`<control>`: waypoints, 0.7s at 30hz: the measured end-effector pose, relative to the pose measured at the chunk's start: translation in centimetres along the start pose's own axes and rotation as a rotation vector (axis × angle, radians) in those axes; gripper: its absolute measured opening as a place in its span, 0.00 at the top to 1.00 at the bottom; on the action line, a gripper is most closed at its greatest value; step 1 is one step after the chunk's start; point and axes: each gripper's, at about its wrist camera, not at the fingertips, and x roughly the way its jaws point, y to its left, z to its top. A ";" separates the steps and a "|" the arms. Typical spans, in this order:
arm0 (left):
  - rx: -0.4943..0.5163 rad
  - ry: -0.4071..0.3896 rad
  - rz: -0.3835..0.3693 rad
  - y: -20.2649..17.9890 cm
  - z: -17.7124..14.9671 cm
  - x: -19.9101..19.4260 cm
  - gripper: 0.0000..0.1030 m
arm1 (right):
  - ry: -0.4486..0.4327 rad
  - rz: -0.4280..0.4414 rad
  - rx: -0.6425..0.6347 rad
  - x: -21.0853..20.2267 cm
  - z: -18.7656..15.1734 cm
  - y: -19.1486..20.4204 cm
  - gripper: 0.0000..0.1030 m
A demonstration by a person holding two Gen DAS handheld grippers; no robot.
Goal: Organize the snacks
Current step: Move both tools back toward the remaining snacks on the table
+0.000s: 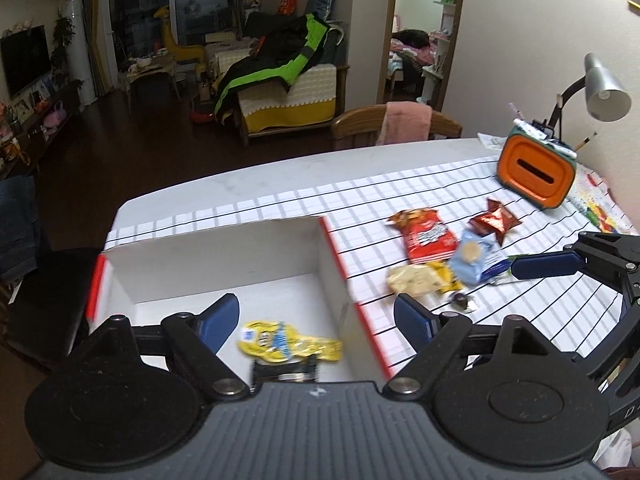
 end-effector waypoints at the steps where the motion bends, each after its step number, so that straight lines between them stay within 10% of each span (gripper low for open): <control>1: -0.002 -0.003 -0.004 -0.7 0.0 0.1 0.17 | -0.005 -0.002 -0.001 -0.5 -0.3 -0.6 0.00; 21: -0.058 0.093 -0.011 -14.5 -0.9 8.9 0.12 | 0.080 -0.107 -0.008 -3.6 -6.6 -16.2 0.00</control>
